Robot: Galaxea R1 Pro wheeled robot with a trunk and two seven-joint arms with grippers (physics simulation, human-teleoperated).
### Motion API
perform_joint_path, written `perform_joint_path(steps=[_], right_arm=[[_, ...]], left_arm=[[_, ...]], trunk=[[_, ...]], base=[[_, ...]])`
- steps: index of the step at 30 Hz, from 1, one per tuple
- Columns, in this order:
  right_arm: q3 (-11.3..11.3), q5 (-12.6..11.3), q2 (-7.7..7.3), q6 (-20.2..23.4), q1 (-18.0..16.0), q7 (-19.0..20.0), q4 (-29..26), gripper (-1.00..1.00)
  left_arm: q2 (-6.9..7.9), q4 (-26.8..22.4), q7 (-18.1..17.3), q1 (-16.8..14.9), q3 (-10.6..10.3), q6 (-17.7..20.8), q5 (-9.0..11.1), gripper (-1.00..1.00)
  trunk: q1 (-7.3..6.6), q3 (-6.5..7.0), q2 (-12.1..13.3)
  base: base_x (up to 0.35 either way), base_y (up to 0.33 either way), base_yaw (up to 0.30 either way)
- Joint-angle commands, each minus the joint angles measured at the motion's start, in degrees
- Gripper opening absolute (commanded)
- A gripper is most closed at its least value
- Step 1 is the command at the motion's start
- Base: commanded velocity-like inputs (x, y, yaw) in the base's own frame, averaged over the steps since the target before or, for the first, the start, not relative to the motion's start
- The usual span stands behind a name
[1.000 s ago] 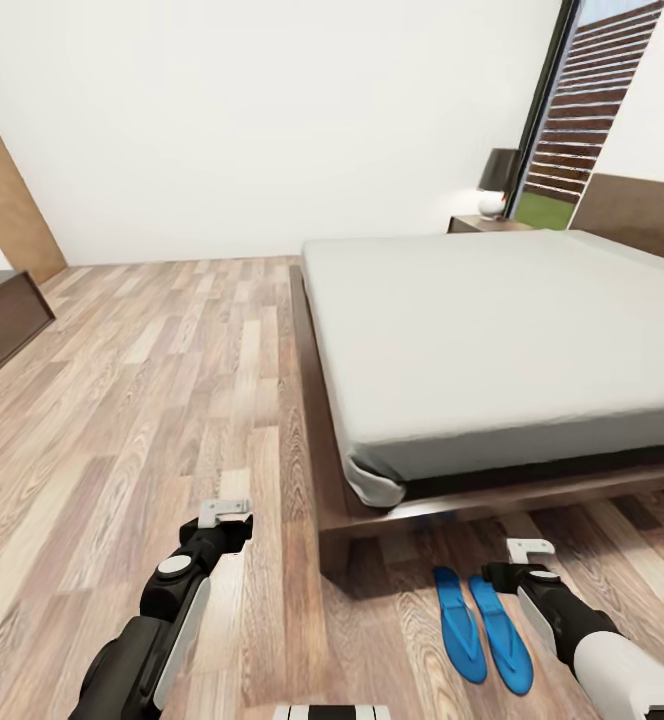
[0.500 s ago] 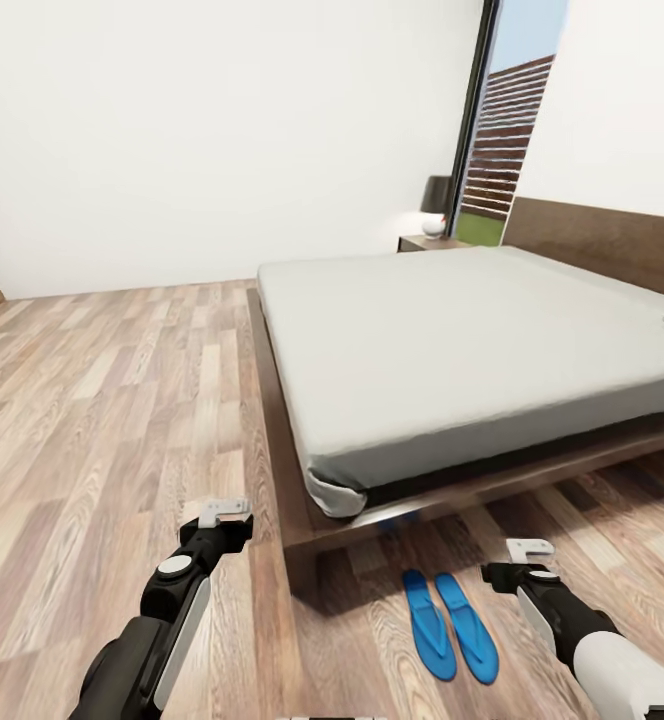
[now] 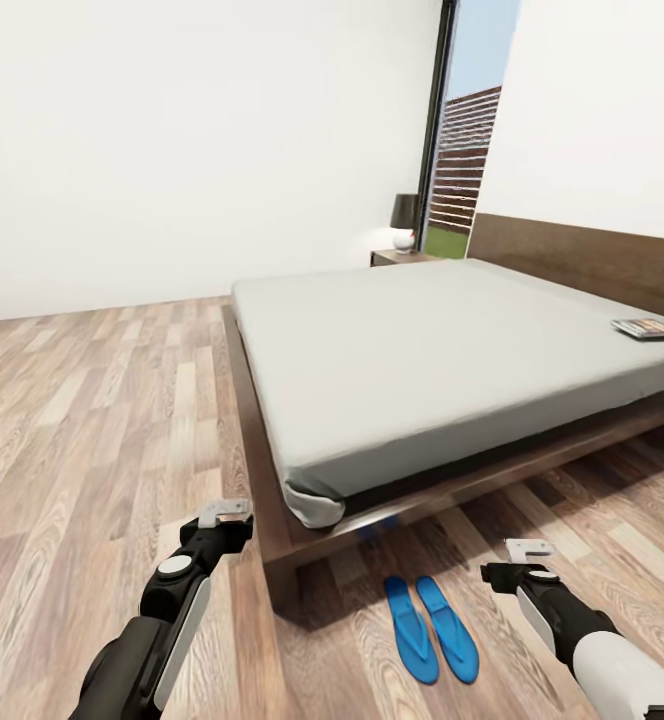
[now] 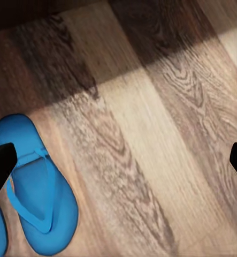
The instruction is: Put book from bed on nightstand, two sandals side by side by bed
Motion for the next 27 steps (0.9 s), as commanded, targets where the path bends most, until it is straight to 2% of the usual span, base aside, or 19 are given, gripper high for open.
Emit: perform_joint_path(steps=[1, 23, 27], right_arm=[[0.0, -0.1, -0.01, 0.3, 0.0, -0.1, -0.1, 1.00], [0.1, -0.1, -0.12, 0.3, 0.0, -0.1, -0.1, 1.00], [0.1, -0.1, -0.12, 0.3, 0.0, -0.1, -0.1, 1.00]], left_arm=[[0.02, -0.1, 0.4, 0.0, -0.1, 0.3, 0.3, 1.00], [0.01, -0.1, 0.4, 0.0, -0.1, 0.3, 0.3, 1.00], [0.01, -0.1, 0.4, 0.0, -0.1, 0.3, 0.3, 1.00]], trunk=[[-0.04, 0.13, 0.0], [-0.60, 5.24, 0.3], [-1.48, 6.08, 1.9]], base=[[0.000, 0.000, -0.225], [0.000, 0.000, -0.282], [0.000, 0.000, -0.285]])
